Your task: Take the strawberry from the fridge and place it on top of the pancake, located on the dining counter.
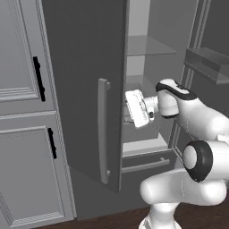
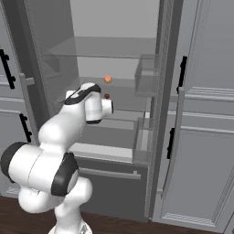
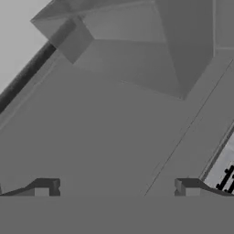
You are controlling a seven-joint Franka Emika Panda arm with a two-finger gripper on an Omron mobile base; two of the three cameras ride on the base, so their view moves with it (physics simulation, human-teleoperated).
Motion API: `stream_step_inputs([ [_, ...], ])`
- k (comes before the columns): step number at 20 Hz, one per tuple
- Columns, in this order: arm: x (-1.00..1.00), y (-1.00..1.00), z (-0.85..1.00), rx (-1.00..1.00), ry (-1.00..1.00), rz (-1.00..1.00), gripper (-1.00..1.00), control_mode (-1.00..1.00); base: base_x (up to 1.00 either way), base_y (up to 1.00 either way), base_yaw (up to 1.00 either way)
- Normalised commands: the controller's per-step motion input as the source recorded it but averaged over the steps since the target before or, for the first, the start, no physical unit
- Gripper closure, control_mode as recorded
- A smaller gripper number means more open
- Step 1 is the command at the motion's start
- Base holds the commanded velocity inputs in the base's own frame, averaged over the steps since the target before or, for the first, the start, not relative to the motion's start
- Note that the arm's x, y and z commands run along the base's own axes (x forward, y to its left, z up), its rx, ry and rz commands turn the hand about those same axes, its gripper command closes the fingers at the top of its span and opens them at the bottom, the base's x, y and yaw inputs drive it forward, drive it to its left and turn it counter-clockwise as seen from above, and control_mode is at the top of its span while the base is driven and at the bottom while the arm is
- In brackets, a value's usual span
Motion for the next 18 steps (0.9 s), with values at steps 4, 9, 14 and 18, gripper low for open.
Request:
stream_step_inputs([
  [4, -0.03, 0.82, 0.0, 0.0, 0.01, 0.14, -1.0, -1.0, 0.0, 0.0, 0.0],
  [9, -0.35, 0.88, -0.01, 0.0, 0.01, 0.07, -1.0, -1.0, 0.0, 0.0, 0.0],
  [14, -0.59, 0.99, -0.1, 0.0, 0.07, 0.0, -1.0, -1.0, 0.0, 0.0, 0.0],
  [18, -0.53, 1.0, -0.07, 0.0, 0.08, 0.0, -1.0, -1.0, 0.0, 0.0, 0.0],
])
